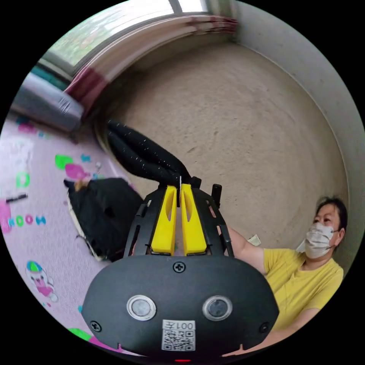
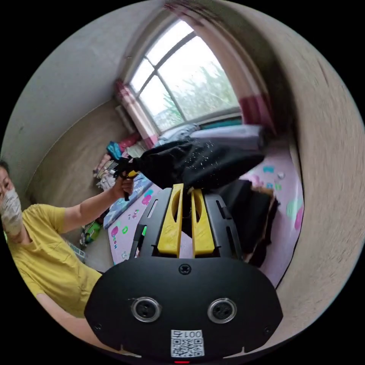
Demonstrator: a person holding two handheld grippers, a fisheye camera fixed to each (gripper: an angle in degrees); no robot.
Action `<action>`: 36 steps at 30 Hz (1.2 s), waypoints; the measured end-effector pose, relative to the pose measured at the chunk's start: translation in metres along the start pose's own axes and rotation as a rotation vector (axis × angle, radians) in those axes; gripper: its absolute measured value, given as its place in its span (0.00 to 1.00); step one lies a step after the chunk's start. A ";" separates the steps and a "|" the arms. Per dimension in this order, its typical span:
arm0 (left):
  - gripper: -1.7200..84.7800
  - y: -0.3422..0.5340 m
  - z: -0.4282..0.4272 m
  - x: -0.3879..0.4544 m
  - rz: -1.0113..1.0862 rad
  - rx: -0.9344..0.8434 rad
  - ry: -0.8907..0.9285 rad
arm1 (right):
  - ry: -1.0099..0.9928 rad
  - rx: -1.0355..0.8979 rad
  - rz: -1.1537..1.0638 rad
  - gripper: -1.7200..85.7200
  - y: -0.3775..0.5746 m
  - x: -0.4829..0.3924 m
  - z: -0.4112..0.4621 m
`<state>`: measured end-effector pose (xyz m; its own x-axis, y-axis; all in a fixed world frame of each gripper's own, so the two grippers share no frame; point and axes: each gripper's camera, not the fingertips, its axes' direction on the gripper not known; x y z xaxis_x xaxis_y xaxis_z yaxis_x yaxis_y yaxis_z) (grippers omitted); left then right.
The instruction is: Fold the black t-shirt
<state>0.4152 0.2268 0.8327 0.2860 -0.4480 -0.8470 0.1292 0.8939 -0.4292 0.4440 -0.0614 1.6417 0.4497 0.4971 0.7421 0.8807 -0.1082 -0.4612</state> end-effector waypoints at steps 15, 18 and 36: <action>0.05 0.108 0.059 -0.125 -0.463 -0.097 -0.246 | 0.067 -0.067 0.244 0.14 0.094 0.040 0.070; 0.05 0.132 0.052 -0.115 -0.422 -0.101 -0.258 | 0.113 0.004 0.178 0.13 0.124 0.013 0.066; 0.00 0.558 -0.077 0.117 -0.635 -0.258 -0.817 | -0.198 -0.401 -0.034 0.03 0.364 -0.210 0.246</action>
<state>0.4480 0.6726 0.4703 0.7996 -0.6002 -0.0183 0.3008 0.4267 -0.8529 0.6339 0.0071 1.1980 0.4168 0.6571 0.6281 0.9001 -0.3948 -0.1842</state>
